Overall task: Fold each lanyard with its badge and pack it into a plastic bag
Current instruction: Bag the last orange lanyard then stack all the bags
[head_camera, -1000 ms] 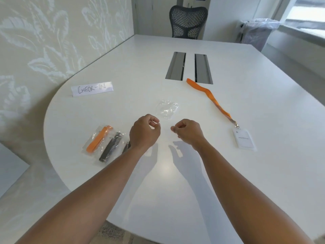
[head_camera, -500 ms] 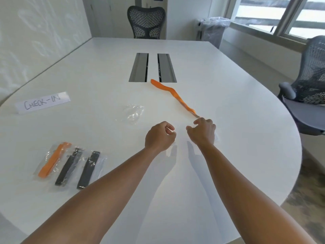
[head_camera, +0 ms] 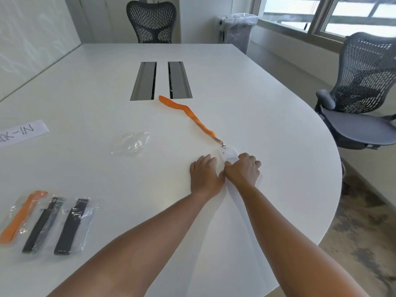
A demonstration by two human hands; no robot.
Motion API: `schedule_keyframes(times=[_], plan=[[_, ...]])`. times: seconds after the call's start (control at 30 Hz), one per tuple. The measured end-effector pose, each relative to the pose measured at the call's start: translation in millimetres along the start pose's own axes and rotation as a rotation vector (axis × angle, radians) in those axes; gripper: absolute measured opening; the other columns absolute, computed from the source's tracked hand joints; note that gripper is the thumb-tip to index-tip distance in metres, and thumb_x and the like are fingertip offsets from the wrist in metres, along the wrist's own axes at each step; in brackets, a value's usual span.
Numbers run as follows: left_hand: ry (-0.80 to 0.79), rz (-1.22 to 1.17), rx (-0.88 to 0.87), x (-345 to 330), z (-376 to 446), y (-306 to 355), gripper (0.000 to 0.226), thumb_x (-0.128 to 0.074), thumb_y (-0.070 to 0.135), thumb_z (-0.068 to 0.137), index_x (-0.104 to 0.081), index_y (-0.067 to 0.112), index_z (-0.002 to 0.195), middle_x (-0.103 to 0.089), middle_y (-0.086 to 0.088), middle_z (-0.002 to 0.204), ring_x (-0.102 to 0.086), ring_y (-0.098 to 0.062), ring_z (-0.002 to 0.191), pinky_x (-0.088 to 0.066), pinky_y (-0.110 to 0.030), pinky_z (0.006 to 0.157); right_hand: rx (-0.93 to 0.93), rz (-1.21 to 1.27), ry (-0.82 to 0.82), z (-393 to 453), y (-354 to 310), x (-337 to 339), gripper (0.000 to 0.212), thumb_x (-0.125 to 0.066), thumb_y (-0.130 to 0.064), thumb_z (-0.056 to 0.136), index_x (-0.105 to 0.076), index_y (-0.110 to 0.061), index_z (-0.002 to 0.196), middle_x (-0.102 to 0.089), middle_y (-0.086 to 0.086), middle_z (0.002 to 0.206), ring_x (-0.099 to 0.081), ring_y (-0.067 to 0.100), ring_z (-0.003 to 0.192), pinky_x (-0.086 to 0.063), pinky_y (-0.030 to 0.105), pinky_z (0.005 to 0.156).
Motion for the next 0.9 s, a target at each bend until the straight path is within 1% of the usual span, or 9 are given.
schedule_keyframes(times=[0.2,0.33,0.4,0.5,0.57,0.6,0.73,0.83,0.9], plan=[[0.022,0.021,-0.052,-1.4,-4.2,-0.3,0.052,-0.048,0.047,0.100,-0.053,0.022,0.145,-0.040,0.004,0.160,-0.024,-0.018,0.152,-0.010,-0.041,0.124,-0.019,0.026,-0.023,5.0,0.2,-1.4,0.049,-0.063,-0.023,0.083,-0.049,-0.007,0.128,-0.050,0.012,0.131,-0.038,0.033,0.128,-0.037,0.041,0.099],[0.062,-0.030,-0.078,2.4,-5.5,1.1,0.042,-0.050,0.026,0.099,-0.058,0.020,0.139,-0.049,0.004,0.153,-0.031,-0.016,0.149,-0.014,-0.037,0.122,-0.109,0.093,-0.122,13.6,5.7,-7.5,0.058,-0.074,-0.029,0.076,-0.049,-0.008,0.124,-0.052,0.011,0.127,-0.045,0.032,0.125,-0.042,0.040,0.100],[0.078,-0.088,-0.089,6.1,-6.4,0.5,0.042,-0.052,0.019,0.096,-0.061,0.022,0.137,-0.054,0.005,0.148,-0.037,-0.015,0.145,-0.016,-0.034,0.120,-0.114,0.154,-0.189,16.8,7.0,-12.4,0.049,-0.072,-0.029,0.075,-0.054,-0.010,0.116,-0.059,0.008,0.118,-0.054,0.031,0.116,-0.048,0.043,0.098],[0.105,-0.227,-0.089,13.2,-11.3,0.9,0.045,-0.053,0.011,0.092,-0.061,0.023,0.135,-0.061,0.004,0.140,-0.049,-0.017,0.135,-0.027,-0.031,0.118,-0.046,0.364,-0.320,10.1,0.1,-16.0,0.025,-0.056,-0.014,0.083,-0.063,-0.009,0.106,-0.065,0.004,0.100,-0.061,0.025,0.094,-0.054,0.034,0.078],[0.134,-0.390,-0.029,17.6,-14.7,-4.8,0.047,-0.053,0.012,0.094,-0.054,0.019,0.140,-0.060,0.001,0.141,-0.052,-0.020,0.131,-0.037,-0.035,0.114,-0.046,0.518,-0.388,-0.9,-4.4,-15.2,0.020,-0.051,-0.009,0.087,-0.065,-0.007,0.101,-0.064,0.006,0.095,-0.060,0.022,0.083,-0.049,0.028,0.063],[0.158,-0.479,0.004,20.0,-16.6,-8.8,0.047,-0.055,0.016,0.095,-0.050,0.019,0.142,-0.059,0.002,0.141,-0.052,-0.019,0.130,-0.040,-0.034,0.111,-0.056,0.570,-0.409,-6.6,-5.7,-15.4,0.020,-0.050,-0.009,0.088,-0.065,-0.007,0.101,-0.066,0.007,0.097,-0.062,0.022,0.081,-0.050,0.028,0.063],[0.216,-0.715,0.140,29.9,-25.9,-27.3,0.058,-0.066,0.029,0.096,-0.040,0.021,0.147,-0.052,0.009,0.138,-0.058,-0.013,0.117,-0.046,-0.008,0.088,-0.081,0.693,-0.493,-32.9,-11.7,-24.8,0.020,-0.059,-0.011,0.085,-0.067,-0.011,0.104,-0.073,0.010,0.102,-0.071,0.028,0.089,-0.058,0.041,0.079],[0.197,-0.839,0.256,37.3,-32.6,-44.2,0.060,-0.069,0.036,0.094,-0.043,0.022,0.146,-0.057,0.009,0.132,-0.065,-0.012,0.107,-0.054,-0.022,0.087,-0.046,0.799,-0.616,-51.9,-19.7,-35.0,0.023,-0.065,-0.007,0.083,-0.067,-0.010,0.106,-0.076,0.006,0.098,-0.074,0.026,0.088,-0.059,0.040,0.081],[0.216,-0.845,0.238,44.1,-36.4,-50.9,0.039,-0.067,0.034,0.096,-0.057,0.021,0.131,-0.070,0.005,0.117,-0.069,-0.014,0.099,-0.059,-0.037,0.087,-0.024,0.811,-0.672,-57.8,-21.9,-41.0,0.024,-0.067,-0.006,0.083,-0.067,-0.009,0.107,-0.075,0.003,0.091,-0.072,0.024,0.084,-0.057,0.039,0.080]])
Point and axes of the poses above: each hand's wrist, its own z-axis towards the middle knuckle, its own x-axis out of the back of the hand, y = z × x, the point moved 8 cm from there along z, towards the middle knuckle
